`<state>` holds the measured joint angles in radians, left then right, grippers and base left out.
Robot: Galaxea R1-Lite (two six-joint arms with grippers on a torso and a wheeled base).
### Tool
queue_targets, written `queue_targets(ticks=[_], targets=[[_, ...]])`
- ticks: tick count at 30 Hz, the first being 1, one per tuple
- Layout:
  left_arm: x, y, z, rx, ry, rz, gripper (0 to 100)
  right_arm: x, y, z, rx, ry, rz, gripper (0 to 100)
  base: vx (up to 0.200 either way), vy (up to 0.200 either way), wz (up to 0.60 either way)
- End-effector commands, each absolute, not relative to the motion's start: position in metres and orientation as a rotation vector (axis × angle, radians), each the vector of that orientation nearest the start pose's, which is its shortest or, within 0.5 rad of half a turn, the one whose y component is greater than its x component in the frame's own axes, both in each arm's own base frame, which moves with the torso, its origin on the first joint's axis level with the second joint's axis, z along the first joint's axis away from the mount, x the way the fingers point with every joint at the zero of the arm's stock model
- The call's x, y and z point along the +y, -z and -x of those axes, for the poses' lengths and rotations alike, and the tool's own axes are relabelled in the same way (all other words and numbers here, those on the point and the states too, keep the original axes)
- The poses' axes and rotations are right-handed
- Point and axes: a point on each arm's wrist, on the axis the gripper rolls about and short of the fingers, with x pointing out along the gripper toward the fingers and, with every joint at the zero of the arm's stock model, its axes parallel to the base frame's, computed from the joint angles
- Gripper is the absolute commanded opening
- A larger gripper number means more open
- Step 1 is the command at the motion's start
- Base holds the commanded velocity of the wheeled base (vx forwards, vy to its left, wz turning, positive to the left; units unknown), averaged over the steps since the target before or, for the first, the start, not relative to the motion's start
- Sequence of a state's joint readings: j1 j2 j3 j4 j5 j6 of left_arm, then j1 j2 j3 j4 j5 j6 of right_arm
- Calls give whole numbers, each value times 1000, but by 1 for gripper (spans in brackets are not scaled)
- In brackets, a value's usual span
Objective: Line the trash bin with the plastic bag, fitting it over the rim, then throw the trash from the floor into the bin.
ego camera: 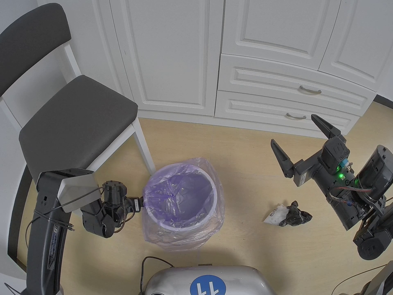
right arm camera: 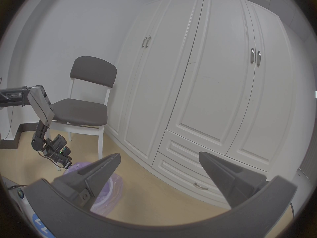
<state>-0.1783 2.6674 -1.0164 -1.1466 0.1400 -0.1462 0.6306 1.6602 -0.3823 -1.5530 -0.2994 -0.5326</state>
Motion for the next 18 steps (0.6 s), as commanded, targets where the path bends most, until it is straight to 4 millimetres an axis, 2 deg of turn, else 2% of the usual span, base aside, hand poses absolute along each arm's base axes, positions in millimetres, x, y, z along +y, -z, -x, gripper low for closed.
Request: queue_targets(ticks=[1, 7, 10, 14, 15, 18], targets=[[-70, 77, -435, 497, -5, 70, 100, 139, -179, -209, -331, -249, 402, 100, 0, 0, 0], [-71, 75, -441, 479, -5, 78, 100, 136, -179, -210, -331, -245, 404, 100, 0, 0, 0], [-69, 73, -435, 486, -19, 74, 100, 136, -182, -209, -342, -242, 399, 100, 0, 0, 0], [-64, 56, -417, 500, -22, 62, 100, 134, -185, -207, -352, -239, 394, 100, 0, 0, 0], [-62, 46, -402, 522, -22, 46, 100, 133, -188, -205, -361, -236, 389, 100, 0, 0, 0], [-59, 25, -376, 539, -9, 2, 100, 130, -191, -202, -374, -232, 384, 100, 0, 0, 0]])
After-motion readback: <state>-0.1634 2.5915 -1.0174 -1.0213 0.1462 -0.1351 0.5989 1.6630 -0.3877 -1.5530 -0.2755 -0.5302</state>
